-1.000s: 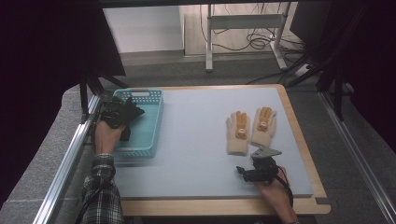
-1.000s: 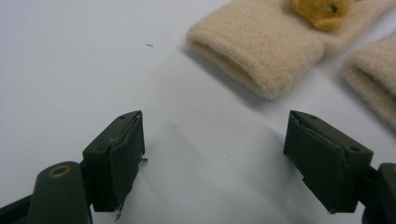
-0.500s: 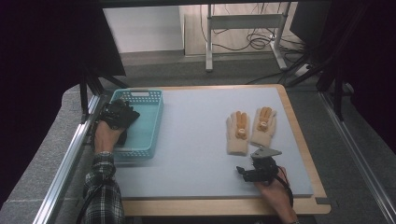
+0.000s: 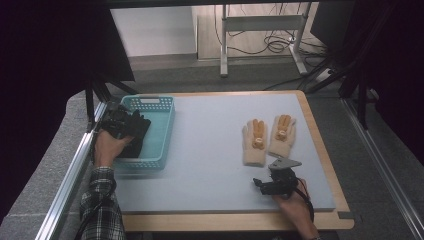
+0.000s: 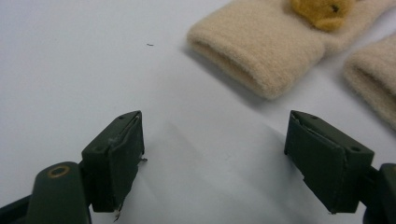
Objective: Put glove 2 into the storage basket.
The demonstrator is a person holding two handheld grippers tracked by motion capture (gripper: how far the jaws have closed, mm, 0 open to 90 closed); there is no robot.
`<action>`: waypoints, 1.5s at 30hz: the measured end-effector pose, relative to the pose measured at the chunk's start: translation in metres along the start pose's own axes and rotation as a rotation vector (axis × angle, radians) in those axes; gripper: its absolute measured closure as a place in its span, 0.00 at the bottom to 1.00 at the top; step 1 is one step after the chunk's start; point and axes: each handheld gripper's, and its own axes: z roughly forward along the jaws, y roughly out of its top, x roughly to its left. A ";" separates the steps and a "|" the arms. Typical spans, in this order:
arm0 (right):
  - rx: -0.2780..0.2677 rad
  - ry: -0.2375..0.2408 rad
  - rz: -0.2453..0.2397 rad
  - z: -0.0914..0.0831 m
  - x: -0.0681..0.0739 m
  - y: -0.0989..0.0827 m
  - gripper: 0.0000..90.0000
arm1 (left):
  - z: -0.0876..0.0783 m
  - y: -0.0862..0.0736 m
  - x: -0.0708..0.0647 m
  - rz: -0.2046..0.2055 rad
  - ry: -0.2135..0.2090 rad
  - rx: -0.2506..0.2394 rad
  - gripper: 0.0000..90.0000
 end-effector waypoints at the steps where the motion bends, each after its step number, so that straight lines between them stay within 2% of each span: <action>1: 0.000 0.000 0.000 0.000 0.000 0.000 0.22 | -0.002 -0.001 0.000 -0.003 -0.012 -0.016 0.03; 8: 0.000 0.000 0.000 0.000 0.000 0.000 0.22 | -0.015 -0.010 -0.010 0.007 -0.092 -0.119 0.02; 14: 0.000 0.000 0.000 0.000 0.000 0.000 0.22 | -0.025 -0.014 -0.026 0.049 -0.135 -0.193 0.01; 19: 0.000 0.000 0.000 0.000 0.000 0.000 0.22 | -0.032 -0.016 -0.042 0.094 -0.179 -0.233 0.01; 24: 0.001 0.000 -0.002 0.000 0.000 0.000 0.22 | -0.038 -0.021 -0.056 0.144 -0.199 -0.282 0.01; 28: 0.004 0.002 0.001 0.000 0.000 0.001 0.22 | -0.043 -0.025 -0.068 0.192 -0.203 -0.302 0.01; 34: 0.010 0.000 0.000 0.000 0.000 0.001 0.22 | -0.053 -0.031 -0.089 0.223 -0.252 -0.339 0.01; 37: 0.012 0.000 -0.003 0.001 0.000 0.001 0.22 | -0.056 -0.035 -0.102 0.245 -0.261 -0.361 0.01; 39: 0.010 0.002 -0.001 0.001 0.000 0.001 0.22 | -0.057 -0.037 -0.111 0.263 -0.263 -0.373 0.01; 45: 0.008 0.005 0.003 0.001 -0.001 0.001 0.22 | -0.056 -0.046 -0.137 0.299 -0.321 -0.406 0.01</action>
